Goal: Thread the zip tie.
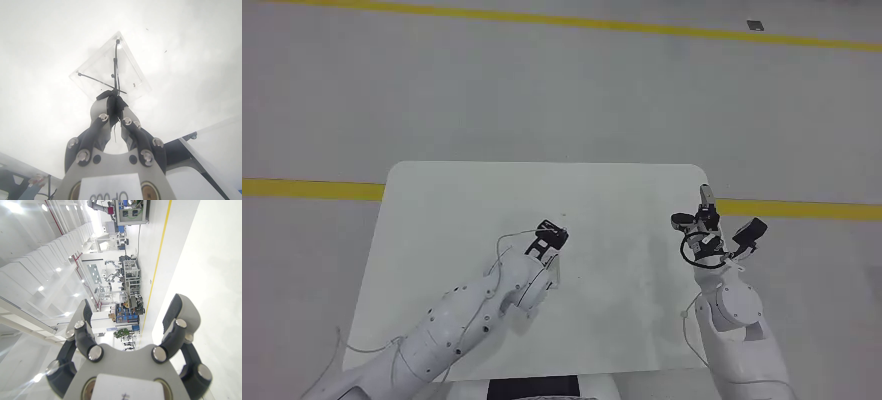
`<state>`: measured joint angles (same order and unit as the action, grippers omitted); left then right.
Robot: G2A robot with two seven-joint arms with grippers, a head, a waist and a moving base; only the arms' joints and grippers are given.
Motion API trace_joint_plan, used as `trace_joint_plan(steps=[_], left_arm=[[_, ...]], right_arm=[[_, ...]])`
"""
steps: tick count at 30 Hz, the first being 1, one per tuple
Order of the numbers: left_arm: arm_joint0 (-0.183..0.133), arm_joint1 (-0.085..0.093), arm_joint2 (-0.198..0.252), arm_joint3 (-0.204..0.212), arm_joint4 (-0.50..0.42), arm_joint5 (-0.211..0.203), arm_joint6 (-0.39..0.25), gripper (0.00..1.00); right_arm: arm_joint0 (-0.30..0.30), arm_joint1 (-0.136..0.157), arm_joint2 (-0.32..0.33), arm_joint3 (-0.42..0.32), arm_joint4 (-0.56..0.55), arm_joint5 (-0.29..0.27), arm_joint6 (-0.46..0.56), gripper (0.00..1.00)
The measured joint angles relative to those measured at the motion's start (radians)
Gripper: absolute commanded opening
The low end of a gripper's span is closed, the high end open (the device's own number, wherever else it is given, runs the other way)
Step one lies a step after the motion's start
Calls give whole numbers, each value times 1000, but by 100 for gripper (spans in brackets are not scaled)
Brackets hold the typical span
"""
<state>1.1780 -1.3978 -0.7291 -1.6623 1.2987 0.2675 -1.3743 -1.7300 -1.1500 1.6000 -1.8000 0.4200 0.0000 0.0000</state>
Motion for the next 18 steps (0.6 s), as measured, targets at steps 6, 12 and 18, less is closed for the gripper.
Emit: trace_joint_plan(steps=[6,12,18], left_arm=[[17,6,-15,-37,15,-3,-6,0],[30,11,-25,-48,18,-15,-8,0],[18,6,-19,-3,-7,-23,12,0]], right_arm=[[0,0,0,0,0,0,0,100],[0,0,0,0,0,0,0,100],[0,0,0,0,0,0,0,100]])
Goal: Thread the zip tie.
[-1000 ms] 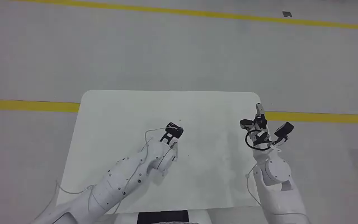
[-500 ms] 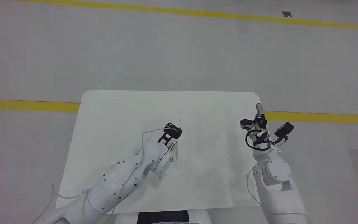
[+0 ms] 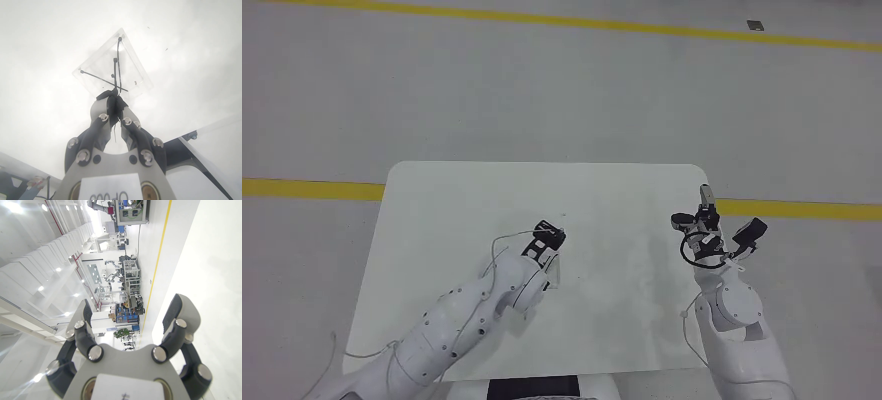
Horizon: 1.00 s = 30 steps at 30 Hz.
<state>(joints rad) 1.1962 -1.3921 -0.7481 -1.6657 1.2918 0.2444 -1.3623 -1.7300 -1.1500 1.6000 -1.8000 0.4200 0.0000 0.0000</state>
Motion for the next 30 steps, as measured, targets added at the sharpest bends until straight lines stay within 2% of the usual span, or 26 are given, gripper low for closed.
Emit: trace_joint_plan(steps=[3,6,10,12,16,24,30], left_arm=[[-11,-4,4,25,-14,-1,9,0],[-22,-8,9,48,-26,-2,14,7],[-35,-12,15,72,-40,-1,19,9],[-40,-14,17,80,-44,0,20,9],[-48,-16,21,94,-52,3,21,2],[-56,-19,27,101,-57,3,23,0],[-53,-16,26,81,-44,7,20,0]], right_arm=[[0,0,0,0,0,0,0,100],[0,0,0,0,0,0,0,100],[0,0,0,0,0,0,0,100],[0,0,0,0,0,0,0,100],[0,0,0,0,0,0,0,100],[0,0,0,0,0,0,0,100],[0,0,0,0,0,0,0,100]])
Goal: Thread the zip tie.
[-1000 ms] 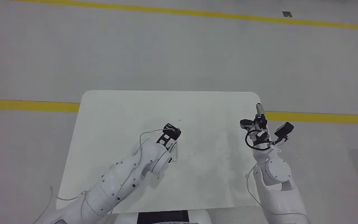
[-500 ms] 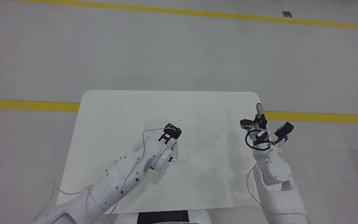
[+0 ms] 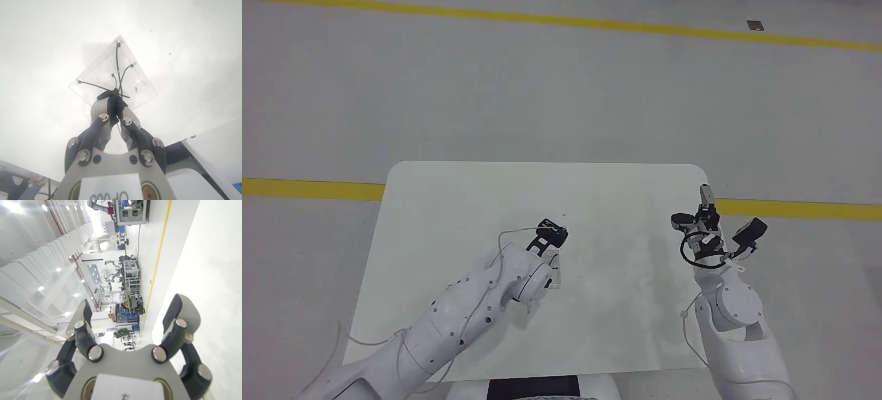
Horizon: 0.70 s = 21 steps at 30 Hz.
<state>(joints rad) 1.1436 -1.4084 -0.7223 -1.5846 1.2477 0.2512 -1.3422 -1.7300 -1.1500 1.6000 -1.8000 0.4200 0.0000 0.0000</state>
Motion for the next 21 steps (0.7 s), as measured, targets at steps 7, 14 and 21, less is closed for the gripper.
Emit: trace_joint_plan(steps=[7,14,21], left_arm=[[14,6,-15,-27,14,3,11,0],[53,21,-48,-112,34,-7,24,0],[139,52,-136,-262,20,-62,20,0]], right_arm=[[0,0,0,0,0,0,0,100],[0,0,0,0,0,0,0,100],[0,0,0,0,0,0,0,100]])
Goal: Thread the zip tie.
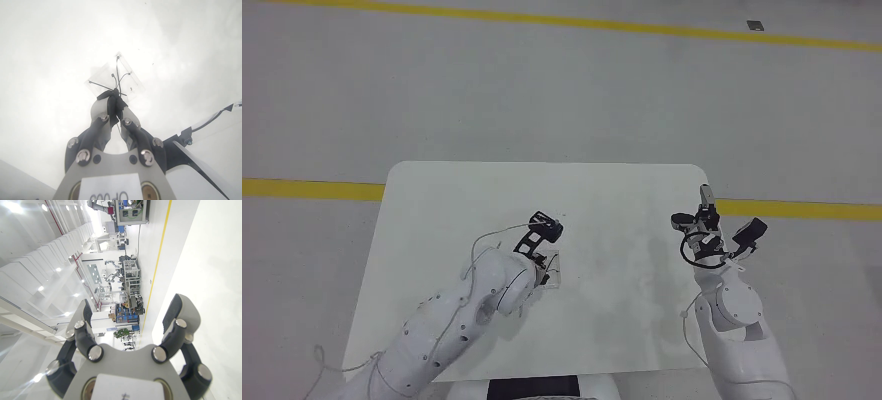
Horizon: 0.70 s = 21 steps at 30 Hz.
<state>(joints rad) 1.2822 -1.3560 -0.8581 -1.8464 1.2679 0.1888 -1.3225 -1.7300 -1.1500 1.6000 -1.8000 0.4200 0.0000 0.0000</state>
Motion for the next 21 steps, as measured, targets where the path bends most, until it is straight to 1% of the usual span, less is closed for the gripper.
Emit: trace_joint_plan(steps=[1,3,4,6,7,9,10,12,13,16,21], left_arm=[[15,6,-23,-22,-13,-13,2,0],[37,14,-60,-52,-35,-34,10,0],[52,20,-86,-69,-52,-49,15,0],[74,29,-124,-90,-85,-77,23,0],[88,34,-151,-101,-109,-96,28,0],[107,42,-188,-114,-142,-123,38,0],[118,46,-213,-119,-181,-151,47,0],[126,52,-248,-121,-238,-200,57,0],[126,54,-255,-121,-250,-218,59,0],[126,54,-254,-120,-248,-208,59,0],[126,53,-253,-120,-247,-208,59,0]], right_arm=[[0,0,0,0,0,0,0,100],[0,0,0,0,0,0,0,100],[0,0,0,0,0,0,0,100],[0,0,0,0,0,0,0,100],[0,0,0,0,0,0,0,100],[0,0,0,0,0,0,0,100],[0,0,0,0,0,0,0,100],[0,0,0,0,0,0,0,100],[0,0,0,0,0,0,0,100],[0,0,0,0,0,0,0,100],[0,0,0,0,0,0,0,100]])
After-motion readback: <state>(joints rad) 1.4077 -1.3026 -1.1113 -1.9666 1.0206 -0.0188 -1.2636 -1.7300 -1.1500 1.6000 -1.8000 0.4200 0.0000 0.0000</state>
